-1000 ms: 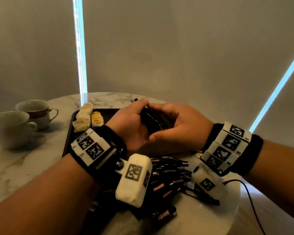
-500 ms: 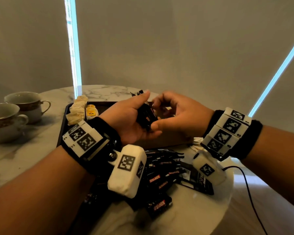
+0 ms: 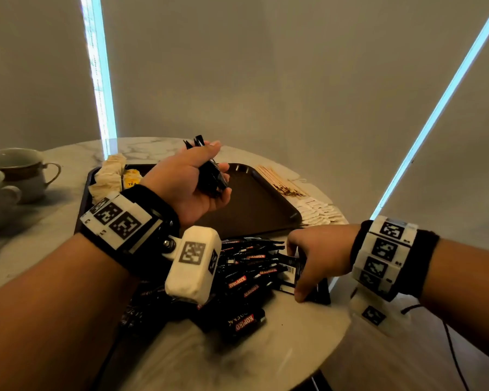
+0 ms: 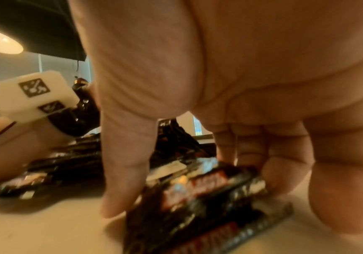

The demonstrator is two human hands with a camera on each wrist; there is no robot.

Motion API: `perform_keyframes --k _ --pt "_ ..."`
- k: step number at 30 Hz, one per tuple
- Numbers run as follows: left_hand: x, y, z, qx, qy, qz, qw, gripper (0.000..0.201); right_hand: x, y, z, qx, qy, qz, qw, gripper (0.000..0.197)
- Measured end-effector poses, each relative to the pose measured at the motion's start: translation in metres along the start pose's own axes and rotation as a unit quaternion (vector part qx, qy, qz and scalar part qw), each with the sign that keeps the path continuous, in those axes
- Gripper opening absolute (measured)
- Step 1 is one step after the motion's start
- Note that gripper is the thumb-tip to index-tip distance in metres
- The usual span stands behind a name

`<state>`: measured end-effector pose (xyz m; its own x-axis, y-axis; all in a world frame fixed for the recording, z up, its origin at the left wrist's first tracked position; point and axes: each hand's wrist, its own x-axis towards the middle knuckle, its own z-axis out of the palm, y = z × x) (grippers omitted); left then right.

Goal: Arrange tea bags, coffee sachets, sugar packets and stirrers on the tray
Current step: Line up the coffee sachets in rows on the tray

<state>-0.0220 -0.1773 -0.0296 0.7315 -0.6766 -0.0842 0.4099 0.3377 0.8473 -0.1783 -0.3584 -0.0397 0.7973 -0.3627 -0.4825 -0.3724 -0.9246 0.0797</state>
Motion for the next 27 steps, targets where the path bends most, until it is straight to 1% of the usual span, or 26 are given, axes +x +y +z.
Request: perform_keyframes --k 3,6,7,10,14,16,18,19,20,21,22,23,25,26,27 --pt "-0.001 -0.001 0.0 -0.005 0.001 -0.004 1.0 0.054 -0.001 0.0 0.002 -0.028 0.007 -0.003 1.0 0.07" --pt "0.0 -0.001 0.0 -0.003 0.001 -0.008 1.0 0.057 0.0 0.005 0.002 -0.026 -0.01 0.009 1.0 0.063" --pt "-0.001 -0.001 0.0 -0.003 -0.003 -0.009 1.0 0.054 0.001 0.007 0.003 -0.022 -0.016 0.014 1.0 0.061" --pt "-0.003 -0.001 0.001 -0.003 -0.014 -0.013 1.0 0.036 0.004 0.014 0.006 -0.009 -0.024 0.027 0.999 0.058" --pt "-0.004 0.0 0.0 0.004 -0.017 -0.015 1.0 0.032 0.004 0.019 0.001 0.011 -0.017 0.045 0.999 0.059" --pt "-0.006 0.0 0.001 0.0 -0.024 -0.019 1.0 0.022 0.002 0.023 -0.01 0.037 0.013 0.056 0.998 0.052" --pt "-0.007 0.001 0.001 -0.005 -0.028 -0.019 0.999 0.018 -0.002 0.025 -0.024 0.093 0.08 0.056 0.991 0.042" --pt "-0.008 0.001 0.002 -0.007 -0.032 -0.017 0.999 0.021 -0.004 0.024 -0.031 0.134 0.127 0.048 0.982 0.037" --pt "-0.009 0.001 0.002 -0.01 -0.037 -0.018 0.999 0.026 -0.006 0.021 -0.037 0.193 0.171 0.03 0.966 0.031" --pt "-0.011 0.001 0.004 -0.011 -0.043 -0.02 0.999 0.031 -0.006 0.016 -0.042 0.261 0.209 0.004 0.942 0.026" --pt "-0.012 0.001 0.005 -0.008 -0.05 -0.019 0.999 0.038 -0.006 0.008 -0.045 0.335 0.231 -0.026 0.913 0.022" --pt "-0.013 0.001 0.006 -0.001 -0.057 -0.016 0.998 0.045 -0.006 -0.002 -0.047 0.407 0.236 -0.059 0.88 0.017" --pt "-0.014 -0.001 0.006 0.017 -0.075 -0.004 0.997 0.059 -0.002 -0.026 -0.051 0.522 0.219 -0.122 0.816 0.008" --pt "-0.015 -0.003 0.006 0.023 -0.091 0.001 0.996 0.064 -0.002 -0.038 -0.053 0.556 0.21 -0.154 0.79 0.007" --pt "-0.015 -0.004 0.007 0.026 -0.111 0.004 0.993 0.067 0.001 -0.049 -0.054 0.574 0.204 -0.186 0.771 0.008"
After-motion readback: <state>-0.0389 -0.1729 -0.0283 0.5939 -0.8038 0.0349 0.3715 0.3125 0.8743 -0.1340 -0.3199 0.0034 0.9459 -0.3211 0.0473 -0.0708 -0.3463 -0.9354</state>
